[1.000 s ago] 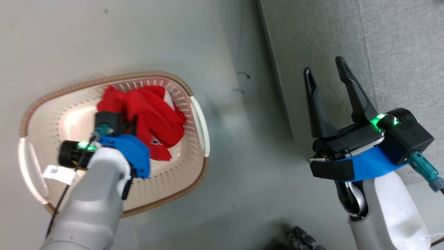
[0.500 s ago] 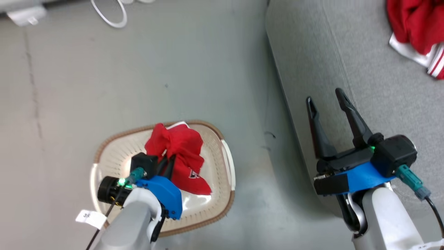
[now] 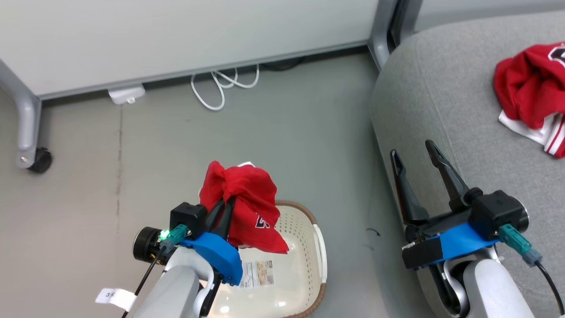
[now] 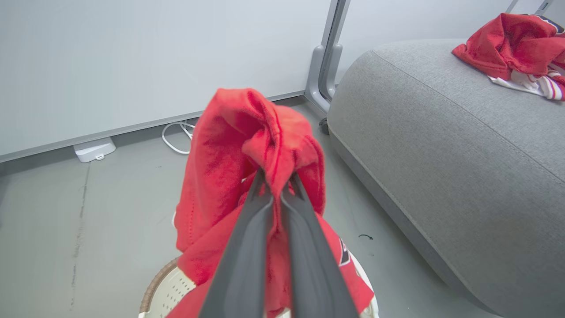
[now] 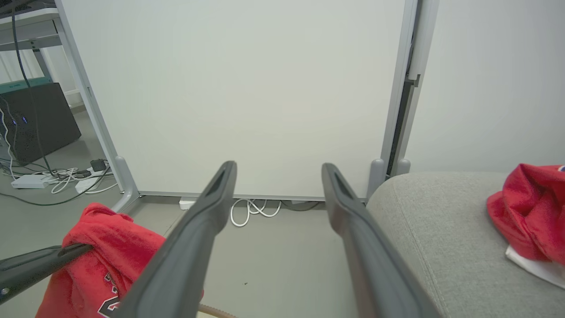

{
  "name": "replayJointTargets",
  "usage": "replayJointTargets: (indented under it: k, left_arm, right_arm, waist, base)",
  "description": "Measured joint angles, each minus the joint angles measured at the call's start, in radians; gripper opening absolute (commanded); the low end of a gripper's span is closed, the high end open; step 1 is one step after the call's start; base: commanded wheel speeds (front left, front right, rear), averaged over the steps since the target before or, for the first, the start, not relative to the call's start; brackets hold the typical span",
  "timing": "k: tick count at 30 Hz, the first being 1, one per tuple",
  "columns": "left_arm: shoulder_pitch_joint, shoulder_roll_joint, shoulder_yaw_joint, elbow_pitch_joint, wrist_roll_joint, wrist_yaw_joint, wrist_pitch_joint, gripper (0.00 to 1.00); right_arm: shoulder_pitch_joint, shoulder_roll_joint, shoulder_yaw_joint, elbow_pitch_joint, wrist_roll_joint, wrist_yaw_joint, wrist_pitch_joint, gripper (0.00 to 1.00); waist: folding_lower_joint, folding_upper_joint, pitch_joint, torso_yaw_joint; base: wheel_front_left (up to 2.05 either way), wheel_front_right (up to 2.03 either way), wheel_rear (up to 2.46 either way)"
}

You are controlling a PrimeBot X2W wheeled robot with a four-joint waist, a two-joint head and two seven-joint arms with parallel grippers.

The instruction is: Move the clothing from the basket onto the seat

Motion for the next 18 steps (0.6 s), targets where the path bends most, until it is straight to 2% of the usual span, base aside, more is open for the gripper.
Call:
replayJointTargets:
  k: [11,18]
  left_arm:
    - [-0.055,-0.018,-0.033,-0.054,0.023,-0.018,0.000,0.00]
    - [-0.130,-0.028,-0.092,-0.042,-0.016,-0.025,0.011,0.00]
  right_arm:
    - [0.049,0.000,0.005,0.008,0.002,0.000,0.025,1.00]
    - [0.064,0.000,0.028,0.014,0.014,0.000,0.034,1.00]
  waist:
    - [0.0001,0.0000,-0.113,0.031]
    - [0.0001,0.0000,-0.166,0.027]
  base:
    - [0.00,0.00,0.00]
    - [0.00,0.00,0.00]
